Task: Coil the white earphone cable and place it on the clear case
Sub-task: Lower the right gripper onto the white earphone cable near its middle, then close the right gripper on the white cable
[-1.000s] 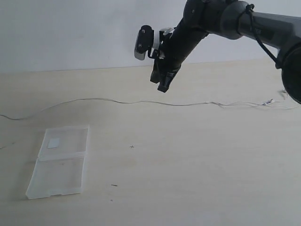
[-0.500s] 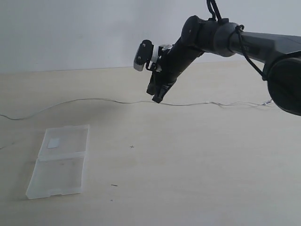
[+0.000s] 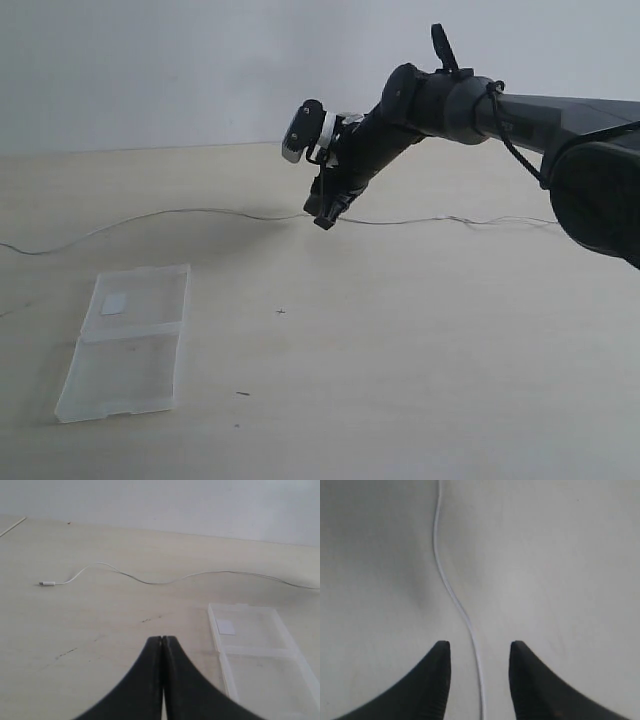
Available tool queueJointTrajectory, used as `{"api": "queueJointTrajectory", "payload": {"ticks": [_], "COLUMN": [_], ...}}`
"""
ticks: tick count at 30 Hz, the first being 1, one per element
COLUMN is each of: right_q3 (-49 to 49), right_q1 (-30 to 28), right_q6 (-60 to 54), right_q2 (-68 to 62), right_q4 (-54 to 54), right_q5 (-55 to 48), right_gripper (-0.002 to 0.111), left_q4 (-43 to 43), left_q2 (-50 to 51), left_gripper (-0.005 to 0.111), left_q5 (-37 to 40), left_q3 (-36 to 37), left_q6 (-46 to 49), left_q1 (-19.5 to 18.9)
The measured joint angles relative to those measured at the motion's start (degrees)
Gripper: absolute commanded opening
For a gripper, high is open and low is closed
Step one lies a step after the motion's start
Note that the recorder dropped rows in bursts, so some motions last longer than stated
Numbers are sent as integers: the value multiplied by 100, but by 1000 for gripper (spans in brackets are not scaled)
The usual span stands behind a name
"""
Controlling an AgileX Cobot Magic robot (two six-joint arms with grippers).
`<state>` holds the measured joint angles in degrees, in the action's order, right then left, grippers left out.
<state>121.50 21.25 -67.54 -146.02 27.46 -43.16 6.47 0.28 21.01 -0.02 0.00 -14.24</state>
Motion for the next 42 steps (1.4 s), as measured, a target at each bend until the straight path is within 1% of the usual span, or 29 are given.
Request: {"api": "queueJointTrajectory", "payload": {"ticks": [16, 19, 21, 22, 29, 30, 34, 42], "right_q3": [0, 32, 33, 33, 44, 56, 104, 92], "right_q1": [0, 0, 0, 0, 0, 0, 0, 0], "right_q6": [110, 153, 264, 283, 395, 432, 496, 575], "right_q2": [-233, -270, -272, -283, -283, -283, -283, -204], "right_q4": [59, 81, 92, 99, 2, -57, -306, -290], "right_q5": [242, 329, 361, 368, 135, 93, -90, -182], "right_gripper": [41, 40, 36, 33, 2, 0, 0, 0], "left_q4": [0, 0, 0, 0, 0, 0, 0, 0], "left_q2": [0, 0, 0, 0, 0, 0, 0, 0], "left_gripper": [0, 0, 0, 0, 0, 0, 0, 0], "left_q5": [0, 0, 0, 0, 0, 0, 0, 0], "left_q3": [0, 0, 0, 0, 0, 0, 0, 0], "left_q6": [0, 0, 0, 0, 0, 0, 0, 0], "left_q1": [0, 0, 0, 0, 0, 0, 0, 0]}}
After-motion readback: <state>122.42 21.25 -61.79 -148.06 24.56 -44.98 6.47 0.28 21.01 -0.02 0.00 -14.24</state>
